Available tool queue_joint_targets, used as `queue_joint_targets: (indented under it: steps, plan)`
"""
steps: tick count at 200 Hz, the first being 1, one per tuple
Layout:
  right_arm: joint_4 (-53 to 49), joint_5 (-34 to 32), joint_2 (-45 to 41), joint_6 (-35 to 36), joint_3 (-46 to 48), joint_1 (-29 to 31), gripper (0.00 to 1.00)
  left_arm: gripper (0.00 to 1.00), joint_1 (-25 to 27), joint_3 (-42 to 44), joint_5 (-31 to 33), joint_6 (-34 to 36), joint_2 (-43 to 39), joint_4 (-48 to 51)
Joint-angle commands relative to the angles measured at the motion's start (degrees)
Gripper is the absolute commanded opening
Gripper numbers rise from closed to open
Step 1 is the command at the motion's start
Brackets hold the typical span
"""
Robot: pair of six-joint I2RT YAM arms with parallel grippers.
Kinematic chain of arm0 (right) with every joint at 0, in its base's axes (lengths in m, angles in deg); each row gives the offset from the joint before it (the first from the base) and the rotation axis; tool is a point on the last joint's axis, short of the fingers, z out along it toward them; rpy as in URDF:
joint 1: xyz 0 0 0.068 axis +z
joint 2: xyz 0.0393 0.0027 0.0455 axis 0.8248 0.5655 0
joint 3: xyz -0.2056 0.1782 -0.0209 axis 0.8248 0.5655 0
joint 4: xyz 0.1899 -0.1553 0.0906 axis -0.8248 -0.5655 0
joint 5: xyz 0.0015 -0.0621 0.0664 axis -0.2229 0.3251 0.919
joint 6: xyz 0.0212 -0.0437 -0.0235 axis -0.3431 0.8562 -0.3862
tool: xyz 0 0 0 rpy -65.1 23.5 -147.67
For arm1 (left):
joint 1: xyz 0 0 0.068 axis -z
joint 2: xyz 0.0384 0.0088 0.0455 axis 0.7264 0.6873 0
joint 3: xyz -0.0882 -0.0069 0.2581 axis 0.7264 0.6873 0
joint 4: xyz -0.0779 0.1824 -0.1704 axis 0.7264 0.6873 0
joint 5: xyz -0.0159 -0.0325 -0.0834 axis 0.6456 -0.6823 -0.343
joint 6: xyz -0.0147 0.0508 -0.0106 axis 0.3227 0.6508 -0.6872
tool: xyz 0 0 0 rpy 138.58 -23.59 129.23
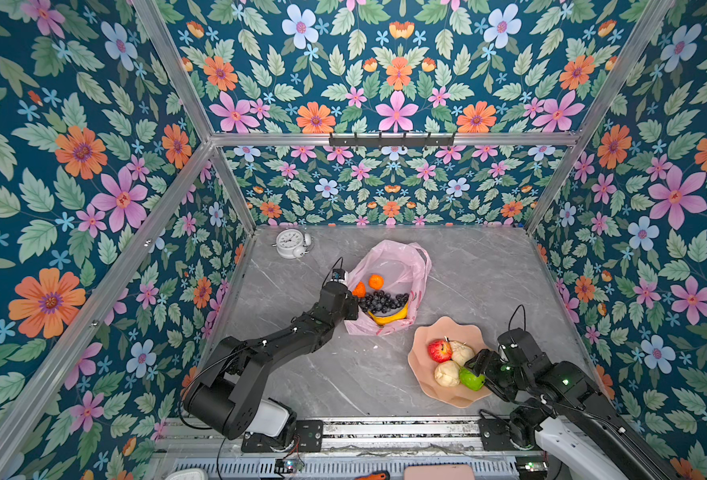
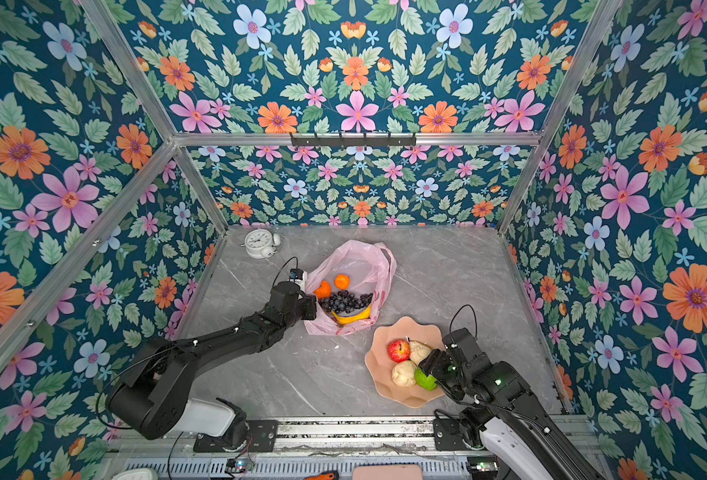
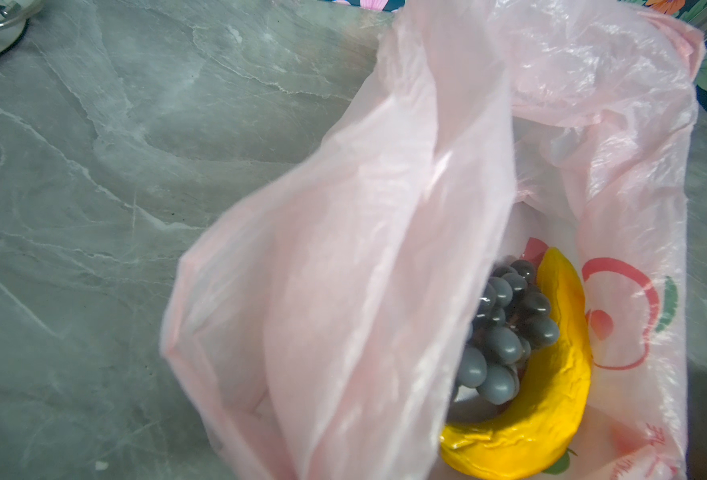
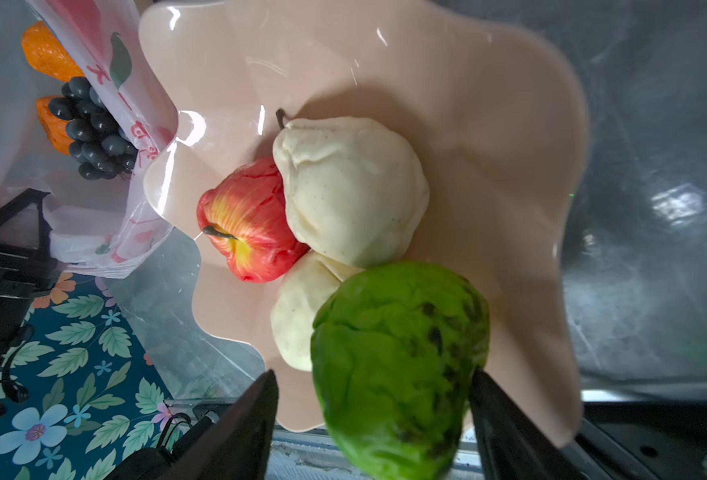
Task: Take the fake fruits out of the plastic bag
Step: 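Lower the green fruit onto the pink plate's edge nearest the robot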
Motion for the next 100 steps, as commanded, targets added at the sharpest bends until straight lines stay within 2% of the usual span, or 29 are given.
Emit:
queue_joint_targets:
  steps: [1, 36, 69, 100]
  plan:
    - [-1.92, -1.38, 1.35, 1.02, -0.67, 0.06, 0.73, 0.01, -0.11, -0.46, 0.37, 0.59, -0.02, -0.38]
    - [-3.06, -2.24, 1.5, 1.6, -1.51, 0.06, 0.7, 0.02, -0.1, -0.55, 0.24, 0.55, 0.26, -0.46]
    - [-2.81, -1.74, 1.15, 1.61, -1.61, 0.05, 0.61, 0.02, -0.06, -0.54, 0.18, 0.54, 0.32, -0.47]
    - [-0.77, -1.06, 1.06, 0.7, 0.34, -0.01, 0.6, 0.02, -0.11, -0.66, 0.03, 0.53, 0.32, -0.47]
